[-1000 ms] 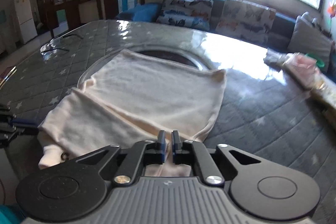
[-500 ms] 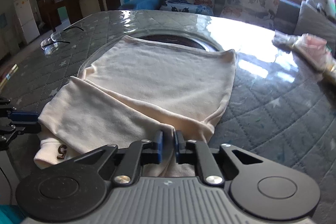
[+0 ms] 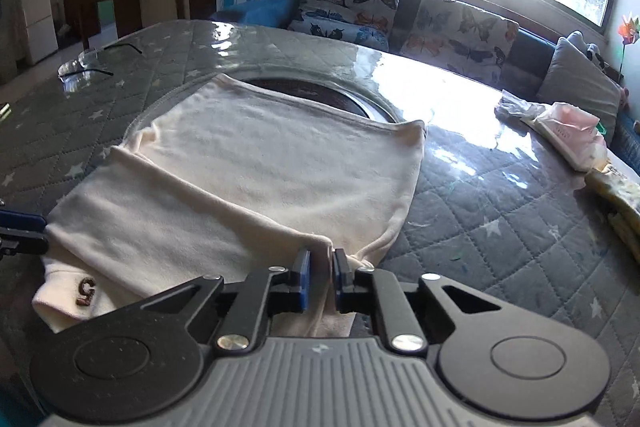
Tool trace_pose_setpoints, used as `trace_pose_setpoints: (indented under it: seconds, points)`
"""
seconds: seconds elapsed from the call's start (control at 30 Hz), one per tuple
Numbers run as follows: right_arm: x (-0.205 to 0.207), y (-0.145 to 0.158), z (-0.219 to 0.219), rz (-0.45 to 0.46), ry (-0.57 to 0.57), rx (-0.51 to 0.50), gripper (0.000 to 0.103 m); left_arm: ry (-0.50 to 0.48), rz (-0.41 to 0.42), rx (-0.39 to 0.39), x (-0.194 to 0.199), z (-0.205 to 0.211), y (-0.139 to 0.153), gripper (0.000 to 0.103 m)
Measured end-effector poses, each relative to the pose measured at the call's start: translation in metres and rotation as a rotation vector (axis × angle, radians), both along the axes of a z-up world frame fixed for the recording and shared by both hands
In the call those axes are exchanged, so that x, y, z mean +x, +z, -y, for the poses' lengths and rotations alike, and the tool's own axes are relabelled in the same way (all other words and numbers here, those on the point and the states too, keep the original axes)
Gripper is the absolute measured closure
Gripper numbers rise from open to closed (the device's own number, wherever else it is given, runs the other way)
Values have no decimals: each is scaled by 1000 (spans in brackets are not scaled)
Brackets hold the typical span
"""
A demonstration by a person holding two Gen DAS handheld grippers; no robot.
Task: Fold clothes
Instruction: 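Open the left tool and move it back near the patched sleeve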
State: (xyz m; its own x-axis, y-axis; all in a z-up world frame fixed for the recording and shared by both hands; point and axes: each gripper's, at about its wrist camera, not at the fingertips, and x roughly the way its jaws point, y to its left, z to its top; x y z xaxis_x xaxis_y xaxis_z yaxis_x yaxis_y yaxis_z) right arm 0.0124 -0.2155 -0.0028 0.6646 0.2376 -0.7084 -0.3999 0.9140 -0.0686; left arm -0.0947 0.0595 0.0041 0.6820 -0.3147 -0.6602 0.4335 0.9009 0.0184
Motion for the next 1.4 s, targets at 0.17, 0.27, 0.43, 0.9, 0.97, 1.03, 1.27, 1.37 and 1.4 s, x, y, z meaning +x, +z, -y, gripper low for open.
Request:
trace_pose_setpoints:
  seconds: [0.17,0.27,0.43,0.9,0.97,1.03,1.27,1.37,1.4]
  points:
    - [-6,14,1,28,27,27,86,-5,19,-27,1,-6,18,81]
    - [-6,12,0,27,27,27,86,0,45,-60,9,-5,31,81]
    - [-5,4,-3,13,31,44,86,-7,61,-78,41,14,36,80]
    - [10,-12,-12,5,50,44,86,17,-14,-32,98,33,3,79]
    - [11,-14,-11,2,57,41,86,13,-13,-32,98,32,1,79]
    - [10,-12,-11,1,63,39,86,8,-9,-37,97,31,3,77]
    - [-4,-10,-10,-26,100,23,86,7,-5,-38,100,30,3,75]
    - [-8,-12,-8,-32,106,15,85,-3,5,-30,96,32,5,70]
    - [-10,-10,-8,-31,110,13,85,-6,9,-29,93,33,6,69]
